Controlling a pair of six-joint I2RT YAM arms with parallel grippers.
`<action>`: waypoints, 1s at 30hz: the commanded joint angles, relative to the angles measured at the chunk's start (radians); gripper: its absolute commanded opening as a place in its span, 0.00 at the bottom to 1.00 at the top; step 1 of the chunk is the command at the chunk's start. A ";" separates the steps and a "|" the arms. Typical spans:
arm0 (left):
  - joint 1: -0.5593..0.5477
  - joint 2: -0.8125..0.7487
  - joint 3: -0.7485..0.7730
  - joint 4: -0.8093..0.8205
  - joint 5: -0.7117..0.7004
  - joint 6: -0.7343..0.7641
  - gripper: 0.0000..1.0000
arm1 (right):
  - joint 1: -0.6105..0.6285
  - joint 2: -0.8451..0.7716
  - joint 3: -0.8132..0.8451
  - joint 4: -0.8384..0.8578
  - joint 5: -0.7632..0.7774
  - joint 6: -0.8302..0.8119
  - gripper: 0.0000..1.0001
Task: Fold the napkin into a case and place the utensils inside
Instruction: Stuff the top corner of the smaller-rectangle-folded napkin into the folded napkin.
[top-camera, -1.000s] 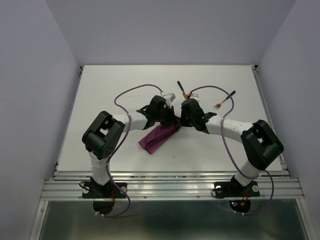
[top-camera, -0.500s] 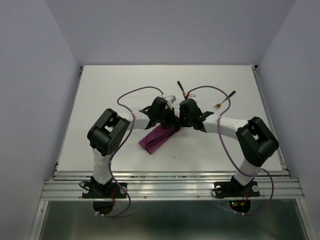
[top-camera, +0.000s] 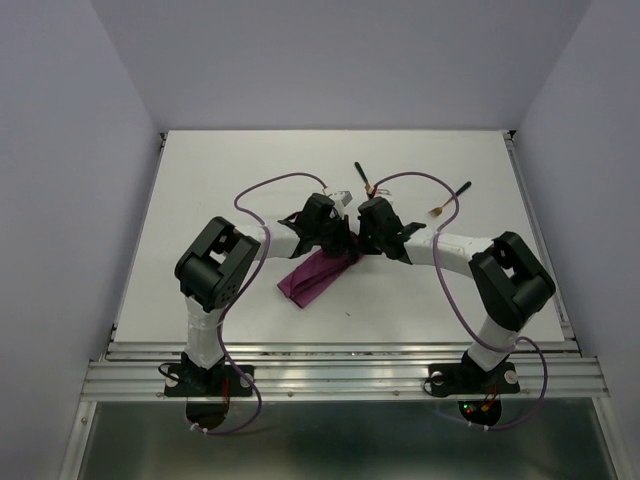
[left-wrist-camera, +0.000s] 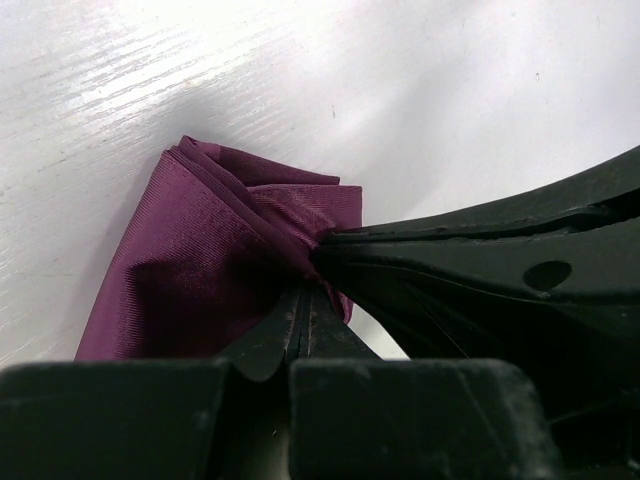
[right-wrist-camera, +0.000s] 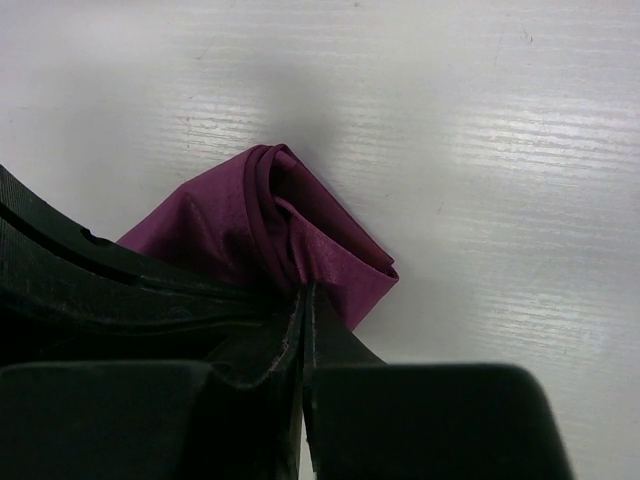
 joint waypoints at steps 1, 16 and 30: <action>0.004 0.005 0.033 0.025 0.012 0.001 0.00 | -0.004 0.001 0.032 0.011 0.010 -0.006 0.01; 0.007 0.019 0.019 0.047 0.024 -0.008 0.00 | -0.004 -0.092 -0.013 0.038 0.036 0.002 0.01; 0.014 0.020 0.001 0.066 0.038 -0.017 0.00 | -0.004 -0.054 -0.003 0.043 -0.004 0.003 0.26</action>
